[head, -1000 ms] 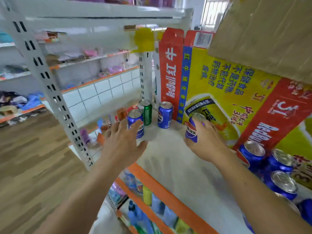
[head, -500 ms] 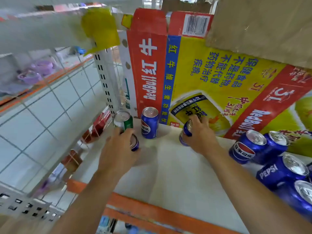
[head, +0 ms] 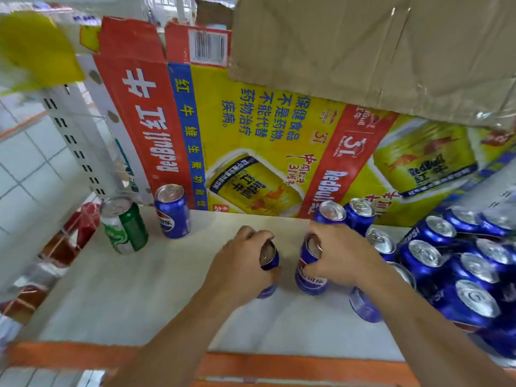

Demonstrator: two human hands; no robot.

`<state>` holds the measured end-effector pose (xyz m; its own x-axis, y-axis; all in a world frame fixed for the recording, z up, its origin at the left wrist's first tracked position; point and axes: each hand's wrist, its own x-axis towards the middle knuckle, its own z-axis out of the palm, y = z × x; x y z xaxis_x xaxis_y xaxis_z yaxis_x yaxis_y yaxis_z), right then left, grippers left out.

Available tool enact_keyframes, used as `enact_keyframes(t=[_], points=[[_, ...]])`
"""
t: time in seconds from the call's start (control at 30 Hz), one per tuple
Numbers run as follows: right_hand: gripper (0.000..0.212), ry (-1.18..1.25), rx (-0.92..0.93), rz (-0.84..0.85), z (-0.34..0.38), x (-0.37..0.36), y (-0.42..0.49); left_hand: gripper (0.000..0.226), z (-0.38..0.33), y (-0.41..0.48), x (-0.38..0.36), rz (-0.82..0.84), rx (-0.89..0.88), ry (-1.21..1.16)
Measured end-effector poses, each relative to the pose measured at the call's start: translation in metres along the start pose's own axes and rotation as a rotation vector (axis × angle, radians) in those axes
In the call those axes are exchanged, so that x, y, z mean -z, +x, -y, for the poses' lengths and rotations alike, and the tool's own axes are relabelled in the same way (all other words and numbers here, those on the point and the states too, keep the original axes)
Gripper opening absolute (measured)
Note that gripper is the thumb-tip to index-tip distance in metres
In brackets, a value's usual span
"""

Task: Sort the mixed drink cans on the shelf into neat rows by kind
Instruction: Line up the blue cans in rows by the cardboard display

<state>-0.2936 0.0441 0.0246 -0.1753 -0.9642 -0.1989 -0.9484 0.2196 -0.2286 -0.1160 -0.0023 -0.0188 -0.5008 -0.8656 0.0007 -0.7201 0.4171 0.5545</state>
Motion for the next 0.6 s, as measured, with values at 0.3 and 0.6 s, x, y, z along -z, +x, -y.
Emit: enact_keyframes(t=[0.3, 0.6], points=[[0.048, -0.093, -0.002, 0.036, -0.04, -0.008, -0.033, 0.071, -0.045, 0.067, -0.038, 0.017, -0.005, 0.054], [0.04, 0.038, 0.072, -0.065, -0.029, -0.004, -0.015, 0.068, -0.011, 0.051, -0.002, -0.119, -0.01, -0.076]])
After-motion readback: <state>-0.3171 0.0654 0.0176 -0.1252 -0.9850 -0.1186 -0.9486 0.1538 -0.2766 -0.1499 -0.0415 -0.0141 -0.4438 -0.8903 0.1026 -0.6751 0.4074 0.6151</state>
